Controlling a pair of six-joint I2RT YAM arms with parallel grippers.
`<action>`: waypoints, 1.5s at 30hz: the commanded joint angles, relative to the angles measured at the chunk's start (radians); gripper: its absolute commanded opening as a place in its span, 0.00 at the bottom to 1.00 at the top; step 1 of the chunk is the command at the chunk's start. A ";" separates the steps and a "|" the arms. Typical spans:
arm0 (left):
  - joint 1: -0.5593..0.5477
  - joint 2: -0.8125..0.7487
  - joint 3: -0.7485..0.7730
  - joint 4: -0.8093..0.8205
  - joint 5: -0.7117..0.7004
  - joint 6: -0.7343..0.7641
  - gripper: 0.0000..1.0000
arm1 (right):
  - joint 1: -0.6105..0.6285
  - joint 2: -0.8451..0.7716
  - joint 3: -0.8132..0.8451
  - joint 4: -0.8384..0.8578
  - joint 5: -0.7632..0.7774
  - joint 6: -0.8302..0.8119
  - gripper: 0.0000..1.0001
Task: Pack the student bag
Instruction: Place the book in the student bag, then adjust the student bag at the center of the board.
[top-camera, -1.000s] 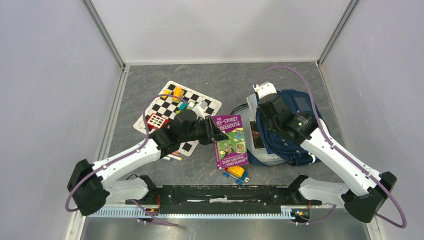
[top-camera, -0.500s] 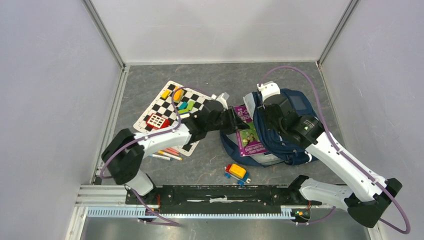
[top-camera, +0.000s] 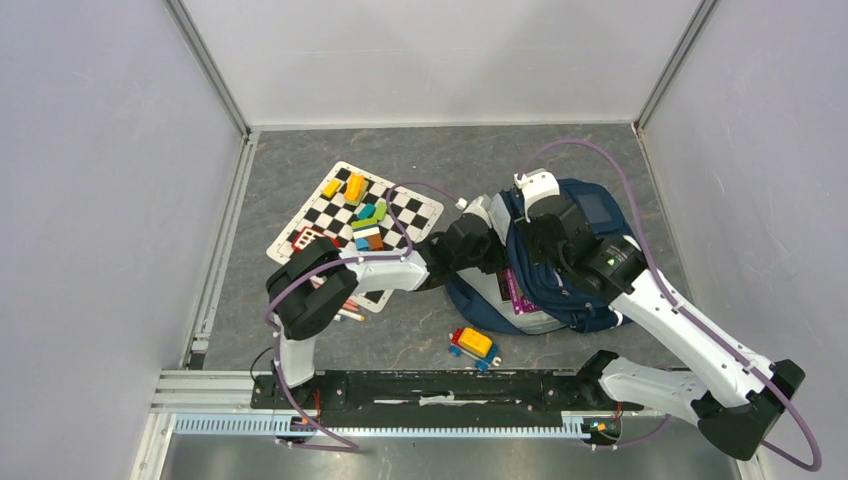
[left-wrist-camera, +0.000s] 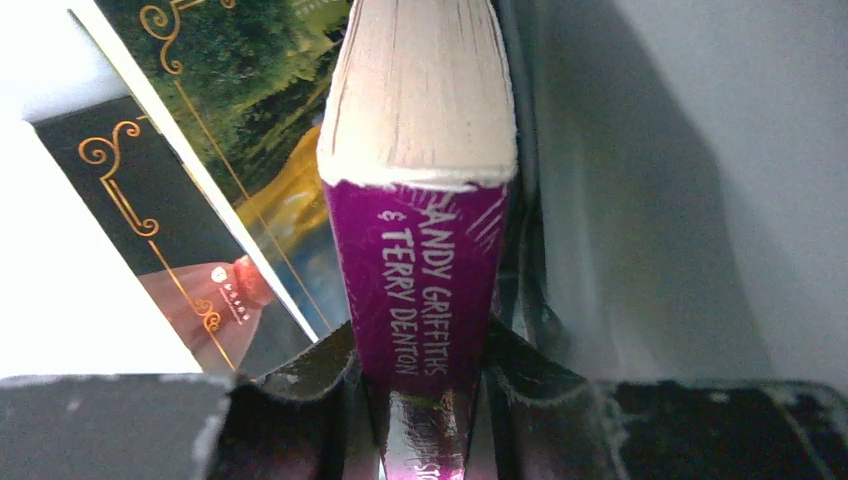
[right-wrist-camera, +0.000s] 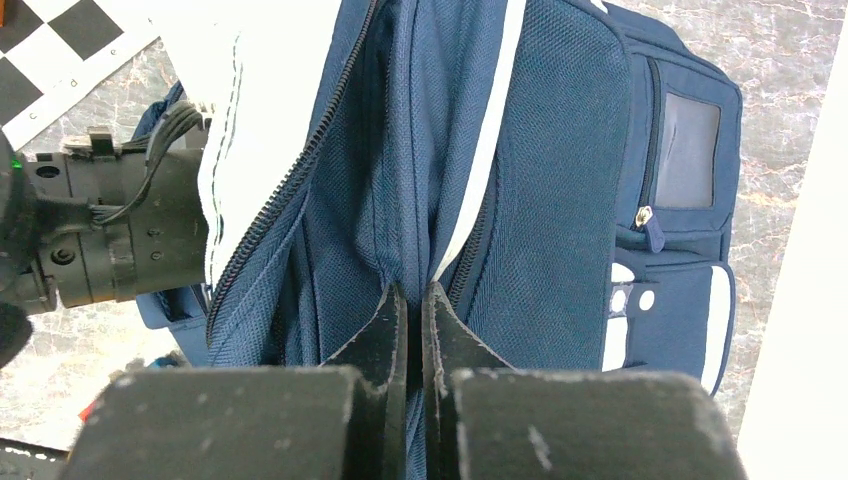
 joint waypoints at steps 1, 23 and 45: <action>-0.026 0.024 0.057 0.059 -0.052 0.052 0.17 | 0.004 -0.038 0.022 0.162 -0.004 -0.003 0.00; -0.038 -0.347 -0.028 -0.577 -0.553 0.313 1.00 | 0.003 -0.057 0.020 0.176 0.070 -0.038 0.00; 0.079 -0.157 0.060 -0.591 -0.382 0.315 0.14 | 0.004 -0.035 0.063 0.211 0.116 -0.122 0.00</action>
